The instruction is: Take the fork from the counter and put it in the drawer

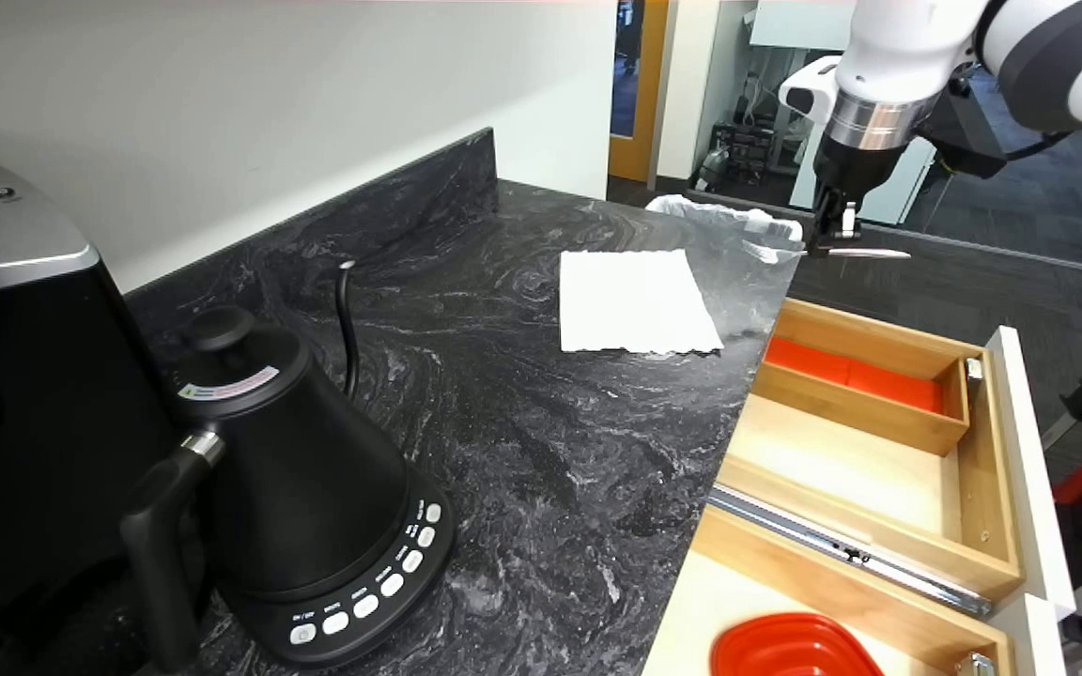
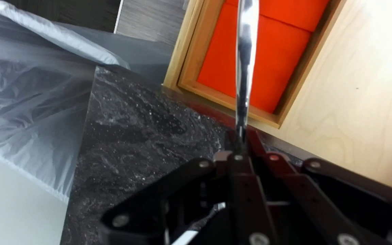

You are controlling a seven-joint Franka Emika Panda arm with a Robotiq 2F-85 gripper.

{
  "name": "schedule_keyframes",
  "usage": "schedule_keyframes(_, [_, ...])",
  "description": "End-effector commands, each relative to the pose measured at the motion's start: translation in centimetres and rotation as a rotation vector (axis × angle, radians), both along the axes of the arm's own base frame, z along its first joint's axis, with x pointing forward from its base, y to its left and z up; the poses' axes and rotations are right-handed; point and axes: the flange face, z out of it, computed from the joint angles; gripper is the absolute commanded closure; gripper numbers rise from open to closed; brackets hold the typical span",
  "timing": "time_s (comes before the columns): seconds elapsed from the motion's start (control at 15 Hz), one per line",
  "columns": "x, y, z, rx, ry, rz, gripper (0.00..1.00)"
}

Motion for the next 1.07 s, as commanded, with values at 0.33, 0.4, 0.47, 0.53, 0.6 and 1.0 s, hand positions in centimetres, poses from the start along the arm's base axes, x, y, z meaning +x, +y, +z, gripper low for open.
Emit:
schedule_keyframes(0.33, [-2.7,-2.4,-1.6,-0.028,-0.052,-0.228,0.96])
schedule_keyframes(0.4, [-3.3,-2.9,-1.4,-0.027,-0.053,-0.24,0.96])
schedule_keyframes(0.47, [-3.6,-3.1,-1.5,-0.031,-0.05,-0.251,0.96])
schedule_keyframes(0.53, [-3.9,-3.4,-1.6,-0.033,-0.045,-0.262,0.96])
schedule_keyframes(0.6, [-4.2,-3.6,-1.7,-0.034,-0.04,-0.27,0.96])
schedule_keyframes(1.0, [-6.9,-2.8,-2.7,-0.01,0.012,-0.278,0.96])
